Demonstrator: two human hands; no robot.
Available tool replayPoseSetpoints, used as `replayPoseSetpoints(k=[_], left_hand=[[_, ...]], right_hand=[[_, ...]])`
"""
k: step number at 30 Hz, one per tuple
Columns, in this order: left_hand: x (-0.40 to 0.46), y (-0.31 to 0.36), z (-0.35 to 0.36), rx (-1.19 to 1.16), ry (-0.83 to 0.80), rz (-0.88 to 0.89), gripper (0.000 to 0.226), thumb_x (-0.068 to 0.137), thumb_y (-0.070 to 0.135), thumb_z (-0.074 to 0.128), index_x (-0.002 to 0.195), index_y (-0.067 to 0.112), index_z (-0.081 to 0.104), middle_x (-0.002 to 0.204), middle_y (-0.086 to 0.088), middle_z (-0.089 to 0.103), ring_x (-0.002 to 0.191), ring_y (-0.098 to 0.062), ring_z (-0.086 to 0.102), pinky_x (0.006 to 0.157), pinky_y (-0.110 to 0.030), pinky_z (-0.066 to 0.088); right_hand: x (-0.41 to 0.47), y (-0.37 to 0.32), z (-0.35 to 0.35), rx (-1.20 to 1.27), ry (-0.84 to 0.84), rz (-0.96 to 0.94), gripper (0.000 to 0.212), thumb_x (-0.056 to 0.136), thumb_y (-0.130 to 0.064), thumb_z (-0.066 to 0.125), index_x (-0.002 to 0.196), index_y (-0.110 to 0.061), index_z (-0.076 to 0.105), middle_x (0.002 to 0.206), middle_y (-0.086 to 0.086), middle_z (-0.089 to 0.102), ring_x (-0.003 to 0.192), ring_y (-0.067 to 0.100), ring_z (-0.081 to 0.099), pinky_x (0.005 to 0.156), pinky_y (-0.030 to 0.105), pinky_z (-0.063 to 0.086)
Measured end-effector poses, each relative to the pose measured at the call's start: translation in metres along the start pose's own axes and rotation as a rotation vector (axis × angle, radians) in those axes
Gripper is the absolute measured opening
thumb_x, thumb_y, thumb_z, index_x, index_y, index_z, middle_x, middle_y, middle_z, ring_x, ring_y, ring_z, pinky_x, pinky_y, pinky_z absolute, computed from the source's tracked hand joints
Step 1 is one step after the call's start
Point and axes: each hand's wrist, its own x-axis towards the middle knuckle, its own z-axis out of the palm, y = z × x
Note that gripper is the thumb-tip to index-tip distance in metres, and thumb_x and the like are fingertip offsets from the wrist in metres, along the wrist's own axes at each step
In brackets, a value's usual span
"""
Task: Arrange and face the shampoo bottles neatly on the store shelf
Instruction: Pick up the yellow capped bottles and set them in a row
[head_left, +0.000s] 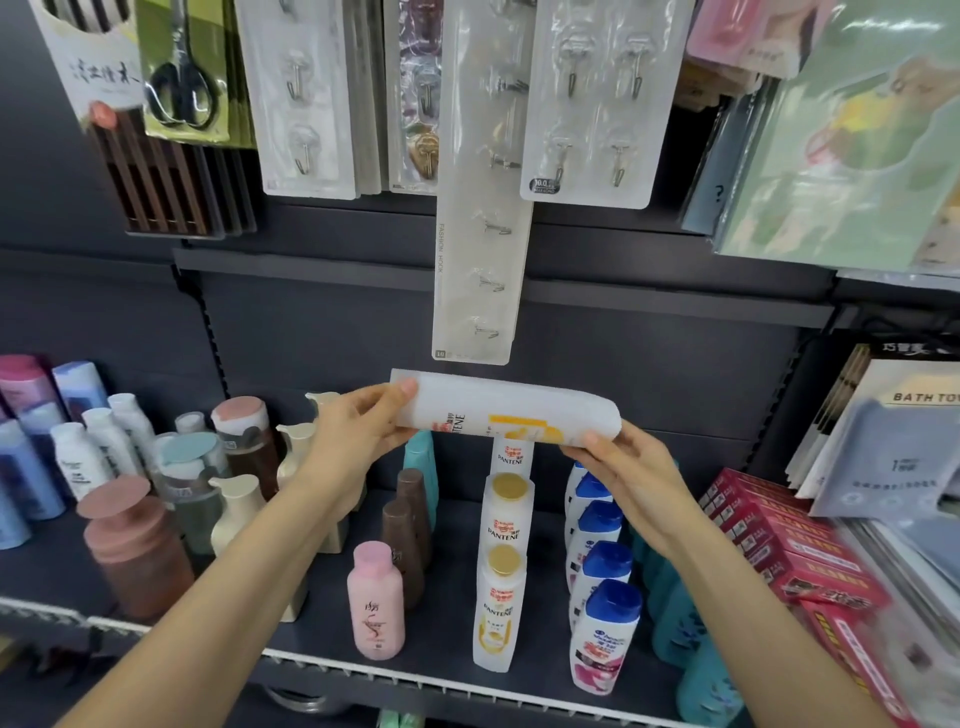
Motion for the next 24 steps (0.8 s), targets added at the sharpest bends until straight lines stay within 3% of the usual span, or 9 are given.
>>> replayPoseSetpoints(k=[4, 8, 11, 13, 17, 20, 24], left_hand=[[0.002, -0.001, -0.002, -0.012, 0.012, -0.173, 0.031, 0.085, 0.038, 0.060, 0.099, 0.011, 0.061, 0.101, -0.010, 0.070, 0.092, -0.021, 0.069, 0.079, -0.029, 0.057], [0.004, 0.000, -0.002, 0.021, -0.019, -0.239, 0.037, 0.088, 0.044, 0.055, 0.104, 0.011, 0.060, 0.101, -0.009, 0.071, 0.092, -0.021, 0.070, 0.076, -0.030, 0.059], [0.004, 0.001, -0.001, 0.093, -0.019, -0.193, 0.035, 0.092, 0.036, 0.054, 0.113, 0.007, 0.057, 0.108, -0.010, 0.066, 0.096, -0.020, 0.067, 0.070, -0.029, 0.060], [0.004, 0.000, -0.006, 0.145, -0.065, -0.092, 0.032, 0.089, 0.022, 0.060, 0.120, 0.015, 0.053, 0.111, -0.007, 0.064, 0.099, -0.018, 0.065, 0.072, -0.030, 0.059], [0.003, 0.003, -0.015, 0.303, -0.232, 0.058, 0.065, 0.076, 0.001, 0.073, 0.128, 0.031, 0.050, 0.111, 0.000, 0.063, 0.091, -0.015, 0.067, 0.081, -0.031, 0.057], [0.000, 0.009, -0.011, 0.220, -0.211, 0.028, 0.051, 0.077, 0.002, 0.071, 0.121, 0.024, 0.057, 0.106, -0.006, 0.067, 0.077, -0.017, 0.071, 0.064, -0.020, 0.056], [0.003, 0.011, -0.006, 0.217, -0.107, -0.090, 0.032, 0.081, 0.026, 0.070, 0.112, 0.024, 0.062, 0.097, -0.003, 0.071, 0.065, -0.009, 0.068, 0.049, -0.013, 0.046]], right_hand=[[0.003, -0.002, -0.004, -0.015, 0.078, -0.023, 0.050, 0.076, -0.024, 0.065, 0.123, -0.009, 0.058, 0.109, 0.009, 0.069, 0.102, 0.022, 0.067, 0.085, 0.032, 0.056], [0.009, -0.006, -0.004, -0.085, 0.125, -0.001, 0.042, 0.079, -0.028, 0.065, 0.113, -0.004, 0.061, 0.107, 0.012, 0.069, 0.105, 0.026, 0.065, 0.090, 0.037, 0.053], [0.015, -0.010, -0.003, -0.087, 0.171, 0.046, 0.032, 0.086, -0.024, 0.063, 0.107, 0.000, 0.061, 0.109, 0.017, 0.067, 0.105, 0.028, 0.064, 0.085, 0.035, 0.055], [0.018, -0.013, -0.002, -0.079, 0.182, 0.075, 0.030, 0.088, -0.023, 0.062, 0.108, -0.001, 0.061, 0.111, 0.016, 0.066, 0.104, 0.025, 0.065, 0.076, 0.029, 0.057], [0.017, -0.018, 0.001, -0.009, 0.207, 0.127, 0.029, 0.090, -0.028, 0.060, 0.105, -0.004, 0.061, 0.104, 0.014, 0.068, 0.093, 0.027, 0.069, 0.063, 0.029, 0.059], [0.018, -0.023, 0.000, -0.053, 0.189, 0.130, 0.035, 0.091, -0.035, 0.057, 0.110, -0.005, 0.062, 0.104, 0.015, 0.068, 0.085, 0.025, 0.069, 0.060, 0.024, 0.056], [0.018, -0.026, -0.002, -0.017, 0.096, 0.140, 0.040, 0.093, -0.033, 0.053, 0.119, -0.003, 0.058, 0.106, 0.015, 0.069, 0.084, 0.023, 0.071, 0.065, 0.024, 0.053]])
